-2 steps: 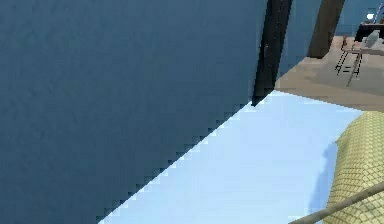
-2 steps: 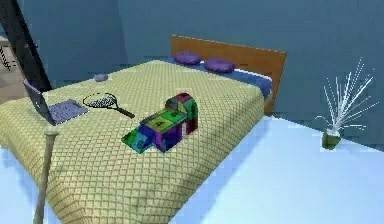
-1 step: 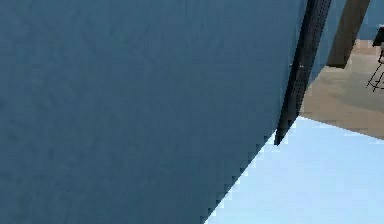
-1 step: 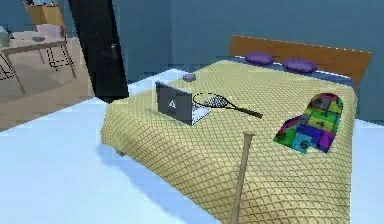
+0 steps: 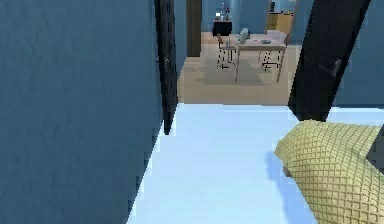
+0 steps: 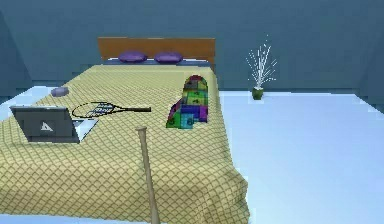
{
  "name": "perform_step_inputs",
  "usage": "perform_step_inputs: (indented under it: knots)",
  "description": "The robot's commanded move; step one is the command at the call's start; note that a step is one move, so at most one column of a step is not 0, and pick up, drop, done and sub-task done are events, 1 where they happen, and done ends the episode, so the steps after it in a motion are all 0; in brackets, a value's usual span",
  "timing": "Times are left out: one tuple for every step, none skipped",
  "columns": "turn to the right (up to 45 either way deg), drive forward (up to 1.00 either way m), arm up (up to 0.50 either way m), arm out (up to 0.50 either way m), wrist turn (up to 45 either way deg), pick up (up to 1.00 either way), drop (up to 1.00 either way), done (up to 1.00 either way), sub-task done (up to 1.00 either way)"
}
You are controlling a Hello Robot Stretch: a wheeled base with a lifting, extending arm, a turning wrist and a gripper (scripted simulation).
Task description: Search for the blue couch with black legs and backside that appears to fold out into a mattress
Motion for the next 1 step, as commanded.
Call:
perform_step_inputs:
  knots:
    - [3.0,0.0,0.0,0.0,0.0,0.0,0.0,0.0,0.0]
